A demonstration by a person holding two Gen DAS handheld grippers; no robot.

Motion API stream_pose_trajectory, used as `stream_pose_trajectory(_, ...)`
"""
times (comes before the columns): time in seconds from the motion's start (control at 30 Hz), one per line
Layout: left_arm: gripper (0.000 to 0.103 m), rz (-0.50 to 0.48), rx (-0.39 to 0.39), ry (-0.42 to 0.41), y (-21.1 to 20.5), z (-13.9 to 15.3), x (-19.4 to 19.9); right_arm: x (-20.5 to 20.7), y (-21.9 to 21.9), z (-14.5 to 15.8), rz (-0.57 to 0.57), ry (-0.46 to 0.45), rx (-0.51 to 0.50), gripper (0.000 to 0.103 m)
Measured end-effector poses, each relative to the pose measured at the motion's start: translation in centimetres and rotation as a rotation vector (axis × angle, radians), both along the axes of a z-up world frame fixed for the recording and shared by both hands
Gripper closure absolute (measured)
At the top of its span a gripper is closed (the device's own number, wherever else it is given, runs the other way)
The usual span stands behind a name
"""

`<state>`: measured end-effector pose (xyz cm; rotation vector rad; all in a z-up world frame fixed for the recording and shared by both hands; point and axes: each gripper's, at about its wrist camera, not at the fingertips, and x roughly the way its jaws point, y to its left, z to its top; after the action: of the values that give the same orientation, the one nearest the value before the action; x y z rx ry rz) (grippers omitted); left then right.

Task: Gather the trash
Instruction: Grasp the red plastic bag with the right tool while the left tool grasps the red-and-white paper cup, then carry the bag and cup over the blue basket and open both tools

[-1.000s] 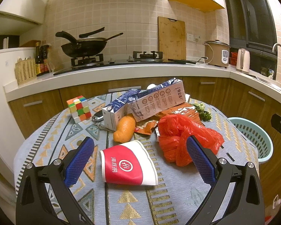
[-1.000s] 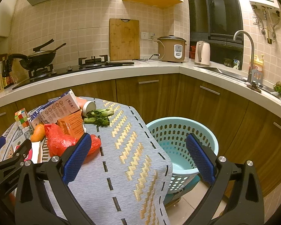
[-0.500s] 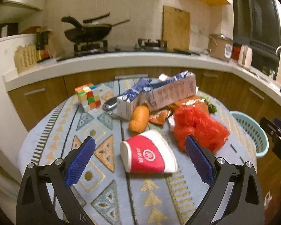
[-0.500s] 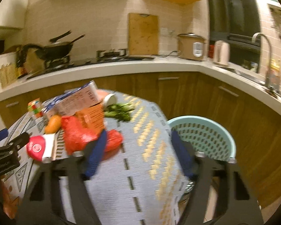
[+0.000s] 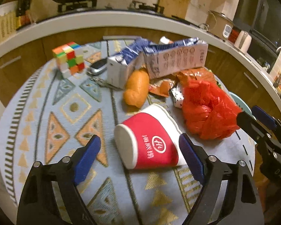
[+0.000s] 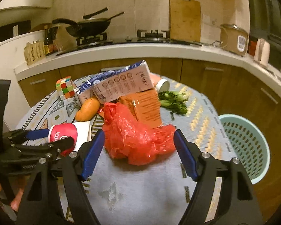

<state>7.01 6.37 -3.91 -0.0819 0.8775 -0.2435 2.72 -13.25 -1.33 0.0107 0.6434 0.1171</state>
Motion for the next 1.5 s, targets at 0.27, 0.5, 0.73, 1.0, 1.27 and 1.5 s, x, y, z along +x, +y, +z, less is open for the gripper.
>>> stream_pose_trajectory(0.27, 0.044, 0.016, -0.014, 0.004, -0.5, -0.5, 0.8, 2.4, 0.7, -1.8, 0.027, 0.088, -0.027, 0.031)
stream_pose_trajectory(0.5, 0.055, 0.025, -0.026, -0.031, -0.3, 1.0, -0.2, 2.7, 0.9, -1.8, 0.060, 0.101, -0.031, 0.069)
stream_pose_trajectory(0.73, 0.057, 0.028, -0.049, -0.109, 0.0, 3.6, -2.1, 1.0, -0.3, 1.2, 0.060, 0.018, 0.020, 0.076)
stream_pose_trajectory(1.0, 0.057, -0.038, -0.062, -0.226, -3.3, 8.4, -2.3, -0.5, -4.8, 4.9, -0.031, -0.074, 0.054, 0.076)
stream_pose_trajectory(1.27, 0.057, -0.193, -0.058, -0.283, -12.3, 11.1, 0.4, -1.8, -14.2, 7.0, -0.245, -0.138, 0.076, 0.076)
stream_pose_trajectory(1.5, 0.056, -0.351, -0.048, -0.218, -22.8, 9.4, 3.7, -1.5, -23.3, 3.9, -0.463, -0.049, 0.093, 0.076)
